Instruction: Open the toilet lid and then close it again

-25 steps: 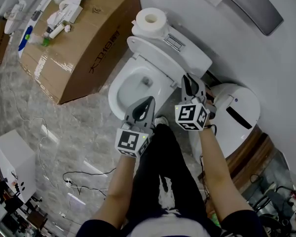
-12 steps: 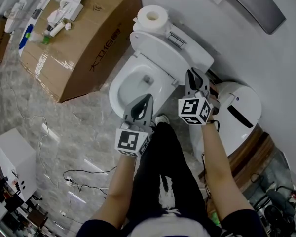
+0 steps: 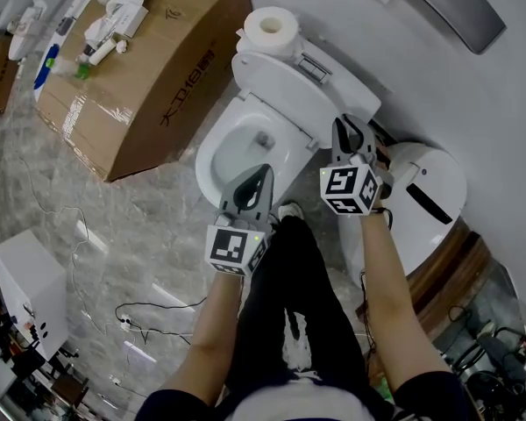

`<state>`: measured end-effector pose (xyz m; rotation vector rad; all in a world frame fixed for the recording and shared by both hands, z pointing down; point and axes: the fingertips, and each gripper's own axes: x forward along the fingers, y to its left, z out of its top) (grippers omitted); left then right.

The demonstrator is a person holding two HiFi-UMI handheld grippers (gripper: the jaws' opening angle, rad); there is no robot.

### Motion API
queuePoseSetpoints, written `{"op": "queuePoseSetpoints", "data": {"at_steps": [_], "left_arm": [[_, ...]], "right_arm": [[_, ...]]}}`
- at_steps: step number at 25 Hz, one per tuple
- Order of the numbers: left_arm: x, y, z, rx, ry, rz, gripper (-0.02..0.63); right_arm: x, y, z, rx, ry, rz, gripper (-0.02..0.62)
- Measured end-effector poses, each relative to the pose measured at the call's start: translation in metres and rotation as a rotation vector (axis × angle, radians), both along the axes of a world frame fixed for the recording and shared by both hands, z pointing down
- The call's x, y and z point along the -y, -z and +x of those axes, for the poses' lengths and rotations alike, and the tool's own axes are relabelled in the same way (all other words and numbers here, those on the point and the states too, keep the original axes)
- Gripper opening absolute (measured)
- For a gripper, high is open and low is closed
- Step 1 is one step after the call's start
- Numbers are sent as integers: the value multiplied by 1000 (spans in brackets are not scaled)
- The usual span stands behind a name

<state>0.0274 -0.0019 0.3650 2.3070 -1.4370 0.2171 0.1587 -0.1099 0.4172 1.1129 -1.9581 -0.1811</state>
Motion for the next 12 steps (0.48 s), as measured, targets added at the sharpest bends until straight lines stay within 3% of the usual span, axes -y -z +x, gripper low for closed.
{"op": "queuePoseSetpoints", "data": {"at_steps": [5,8,12], "left_arm": [[1,-3,5,1,-15,-6,5],[0,-3,6,7,-28,-9,5],[2,3,11,-1,-43,2,5]], "right_arm": [[-4,6,2,82,-40,6,72],[-18,27,3,136,-48,72,74],[-55,55,-15,239,76,130,20]]}}
